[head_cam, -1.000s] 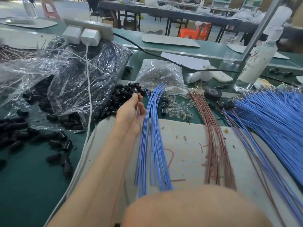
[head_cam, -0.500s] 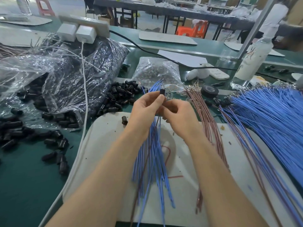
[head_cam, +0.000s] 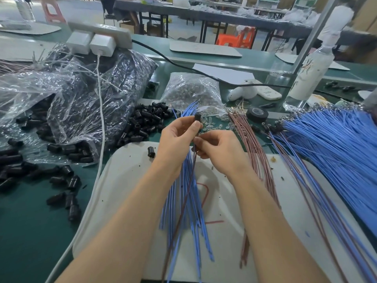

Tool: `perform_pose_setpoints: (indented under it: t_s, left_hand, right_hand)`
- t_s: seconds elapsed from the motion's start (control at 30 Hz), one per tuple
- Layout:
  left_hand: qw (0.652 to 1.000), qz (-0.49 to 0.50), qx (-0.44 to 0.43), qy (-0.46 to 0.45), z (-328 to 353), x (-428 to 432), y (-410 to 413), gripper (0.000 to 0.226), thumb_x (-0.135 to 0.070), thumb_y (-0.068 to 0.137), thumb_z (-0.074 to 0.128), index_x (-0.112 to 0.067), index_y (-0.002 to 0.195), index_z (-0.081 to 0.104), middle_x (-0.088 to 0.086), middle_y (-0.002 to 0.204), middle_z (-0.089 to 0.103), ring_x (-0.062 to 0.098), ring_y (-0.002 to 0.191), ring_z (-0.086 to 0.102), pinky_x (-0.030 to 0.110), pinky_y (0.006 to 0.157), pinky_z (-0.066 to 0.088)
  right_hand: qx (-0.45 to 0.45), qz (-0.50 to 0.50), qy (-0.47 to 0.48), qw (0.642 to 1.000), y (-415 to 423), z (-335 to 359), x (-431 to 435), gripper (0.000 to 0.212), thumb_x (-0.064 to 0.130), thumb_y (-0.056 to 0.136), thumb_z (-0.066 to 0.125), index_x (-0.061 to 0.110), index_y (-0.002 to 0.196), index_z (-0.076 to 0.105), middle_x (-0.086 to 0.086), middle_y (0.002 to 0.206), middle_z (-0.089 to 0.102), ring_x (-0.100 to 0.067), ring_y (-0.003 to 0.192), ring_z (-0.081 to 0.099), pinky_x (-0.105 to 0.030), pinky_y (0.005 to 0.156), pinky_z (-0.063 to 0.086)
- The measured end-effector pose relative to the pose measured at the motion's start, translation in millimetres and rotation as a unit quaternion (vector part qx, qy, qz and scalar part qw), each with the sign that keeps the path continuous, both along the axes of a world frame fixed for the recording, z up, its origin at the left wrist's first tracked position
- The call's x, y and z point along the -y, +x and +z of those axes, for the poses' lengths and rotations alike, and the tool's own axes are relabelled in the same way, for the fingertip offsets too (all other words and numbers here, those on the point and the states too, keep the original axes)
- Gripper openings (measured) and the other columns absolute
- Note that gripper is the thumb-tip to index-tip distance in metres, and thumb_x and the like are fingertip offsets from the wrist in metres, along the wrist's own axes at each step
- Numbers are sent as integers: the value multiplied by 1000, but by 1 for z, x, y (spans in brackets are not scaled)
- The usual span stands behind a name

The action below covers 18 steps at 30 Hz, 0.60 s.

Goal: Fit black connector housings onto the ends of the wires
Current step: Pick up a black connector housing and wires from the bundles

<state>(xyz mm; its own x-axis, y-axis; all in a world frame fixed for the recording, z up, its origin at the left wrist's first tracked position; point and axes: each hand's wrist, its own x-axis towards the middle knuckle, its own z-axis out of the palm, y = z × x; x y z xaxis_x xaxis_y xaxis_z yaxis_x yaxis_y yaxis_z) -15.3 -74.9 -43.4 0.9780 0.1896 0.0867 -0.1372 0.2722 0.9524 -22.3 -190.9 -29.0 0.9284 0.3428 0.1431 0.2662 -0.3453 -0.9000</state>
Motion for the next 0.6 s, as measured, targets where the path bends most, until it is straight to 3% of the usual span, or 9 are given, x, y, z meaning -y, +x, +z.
perform_pose_setpoints:
  t_s: [0.13, 0.27, 0.4, 0.6]
  left_hand:
    - [1000, 12, 2, 6, 2, -2, -1, 10, -12, 90, 62, -21, 93, 65, -2, 87, 69, 7, 80, 61, 23, 76, 49]
    - [1000, 11, -4, 9, 3, -1, -3, 10, -12, 89, 63, -20, 93, 65, -2, 88, 69, 9, 81, 62, 36, 85, 51]
    - [1000, 24, 16, 2, 7, -3, -3, 13, -12, 90, 61, -24, 91, 65, -11, 82, 70, 0, 77, 62, 17, 73, 48]
    - [990, 112, 52, 74, 10, -17, 0, 16, -9, 93, 56, -24, 92, 62, 1, 90, 67, 7, 72, 55, 23, 75, 47]
  right_hand:
    - [1, -8, -34, 999, 2, -2, -1, 32, 13, 90, 59, 26, 60, 58, 18, 49, 60, 5, 48, 56, -13, 52, 48]
    - [-4, -15, -55, 998, 2, -1, -2, 31, 11, 90, 59, 26, 63, 57, 19, 46, 59, 7, 45, 55, -9, 48, 45]
    - [-32, -9, -108, 994, 1, 5, -2, 25, 15, 91, 60, 21, 67, 59, 12, 48, 61, 2, 45, 56, -11, 48, 45]
    - [-142, 180, -294, 928, -15, 29, 13, 22, 22, 92, 59, 4, 80, 66, 2, 65, 67, -5, 49, 56, -17, 52, 49]
